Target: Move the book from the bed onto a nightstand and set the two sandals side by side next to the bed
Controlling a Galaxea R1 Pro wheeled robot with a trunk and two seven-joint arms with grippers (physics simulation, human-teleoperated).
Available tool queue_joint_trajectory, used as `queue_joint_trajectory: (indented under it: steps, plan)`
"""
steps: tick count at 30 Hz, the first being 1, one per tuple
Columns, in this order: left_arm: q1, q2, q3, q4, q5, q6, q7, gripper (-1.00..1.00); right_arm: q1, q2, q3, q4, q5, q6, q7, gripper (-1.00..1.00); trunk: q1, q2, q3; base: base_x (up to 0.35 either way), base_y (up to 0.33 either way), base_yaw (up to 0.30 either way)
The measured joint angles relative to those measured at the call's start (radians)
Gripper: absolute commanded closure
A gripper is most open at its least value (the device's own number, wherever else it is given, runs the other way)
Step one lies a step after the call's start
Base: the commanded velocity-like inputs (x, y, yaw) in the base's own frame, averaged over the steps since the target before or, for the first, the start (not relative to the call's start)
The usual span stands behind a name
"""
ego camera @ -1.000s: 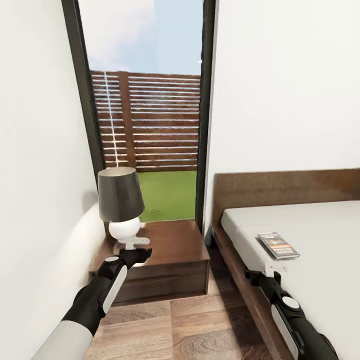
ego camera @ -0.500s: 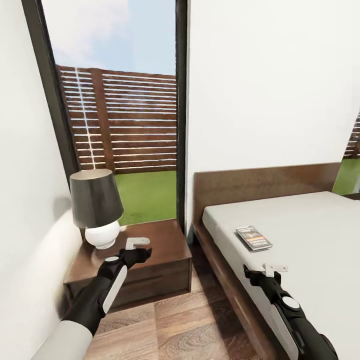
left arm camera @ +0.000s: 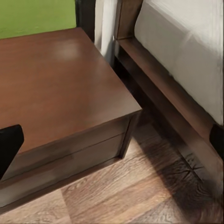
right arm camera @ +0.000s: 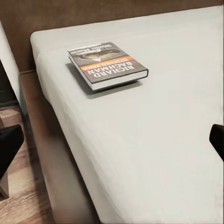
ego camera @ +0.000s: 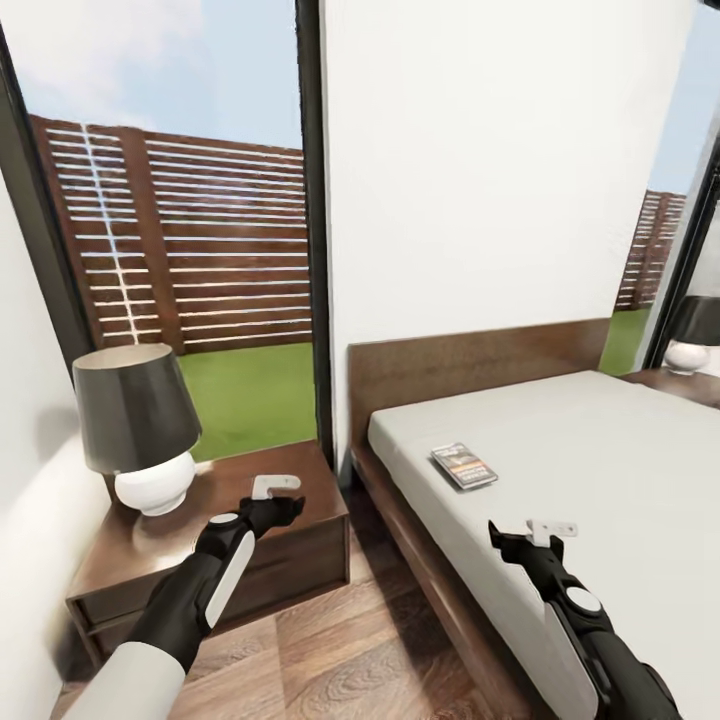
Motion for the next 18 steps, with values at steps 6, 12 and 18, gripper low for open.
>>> queue_joint_trajectory:
  steps: [6,12,18]
  plan:
    - [0.000,0.001,0.000,-0.006,0.001,-0.001,0.000,-1.00,0.000,0.000,-0.017,-0.004,0.000,0.004,0.001,-1.00,-0.008,0.014,0.006,0.000,0.000,-0.128]
    - [0.001,0.000,0.000,-0.006,0.001,-0.001,0.001,-1.00,0.000,0.001,-0.018,-0.006,0.000,-0.001,0.000,-1.00,-0.008,0.014,0.006,0.000,0.000,-0.005]
    - [0.002,0.000,0.000,-0.006,0.001,-0.001,0.000,-1.00,0.000,0.002,-0.018,-0.007,0.000,-0.003,0.001,-1.00,-0.027,0.049,0.022,0.000,0.000,-0.225]
